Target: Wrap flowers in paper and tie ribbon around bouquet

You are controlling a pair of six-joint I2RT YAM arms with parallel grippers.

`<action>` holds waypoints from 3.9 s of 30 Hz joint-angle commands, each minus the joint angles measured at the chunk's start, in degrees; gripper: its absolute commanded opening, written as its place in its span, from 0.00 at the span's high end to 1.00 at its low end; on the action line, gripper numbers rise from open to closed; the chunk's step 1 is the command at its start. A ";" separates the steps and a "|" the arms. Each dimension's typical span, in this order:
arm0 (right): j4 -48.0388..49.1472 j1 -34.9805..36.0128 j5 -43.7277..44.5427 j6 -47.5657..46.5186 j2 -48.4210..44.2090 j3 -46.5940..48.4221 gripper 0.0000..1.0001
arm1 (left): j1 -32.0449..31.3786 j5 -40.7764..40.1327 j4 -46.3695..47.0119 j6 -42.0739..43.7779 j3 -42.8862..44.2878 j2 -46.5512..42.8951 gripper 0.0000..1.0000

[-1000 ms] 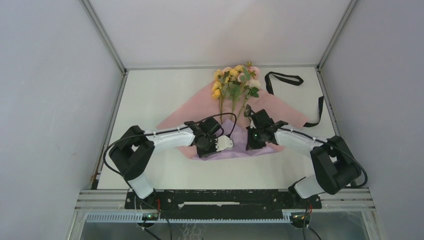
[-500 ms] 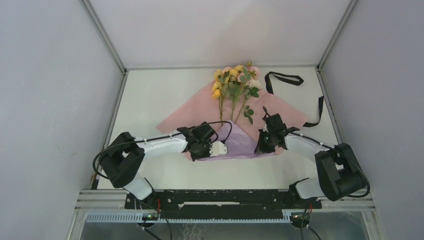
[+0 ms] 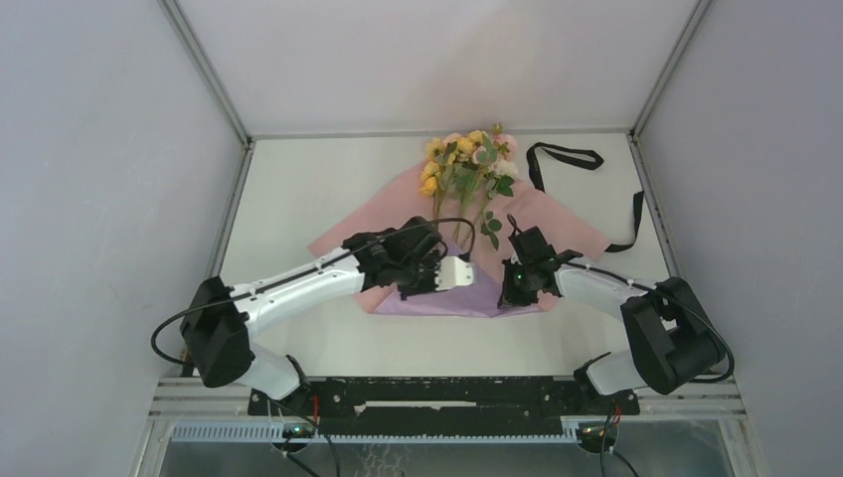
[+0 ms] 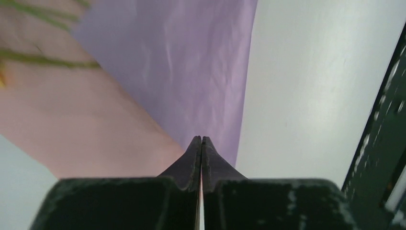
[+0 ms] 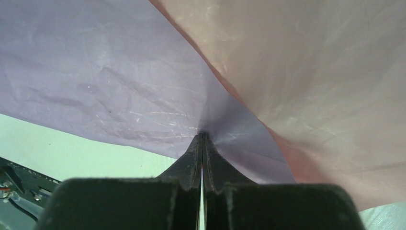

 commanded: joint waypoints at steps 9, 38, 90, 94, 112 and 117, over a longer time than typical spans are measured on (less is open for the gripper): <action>2.79 -2.00 -4.08 3.03 0.55 -1.57 0.98 | -6.76 3.07 24.76 -5.36 8.37 18.41 1.00; -1.15 -3.50 -1.43 1.80 -4.03 -4.69 0.99 | -0.63 -5.36 0.15 -1.31 -13.51 8.12 1.00; -0.73 0.93 2.70 4.87 -3.76 -4.88 0.99 | 1.01 -5.30 10.09 -8.96 -0.18 5.37 1.00; -0.68 0.76 0.20 4.70 -4.33 -4.25 0.99 | -0.40 -7.90 16.85 -8.70 -0.70 11.37 1.00; 19.13 4.19 -17.82 15.04 -3.33 -4.19 1.00 | 0.08 -0.16 18.62 -9.87 -5.76 14.80 1.00; 21.96 5.79 -17.74 14.87 4.26 -3.32 1.00 | 0.69 0.44 18.26 -10.33 -5.46 14.82 1.00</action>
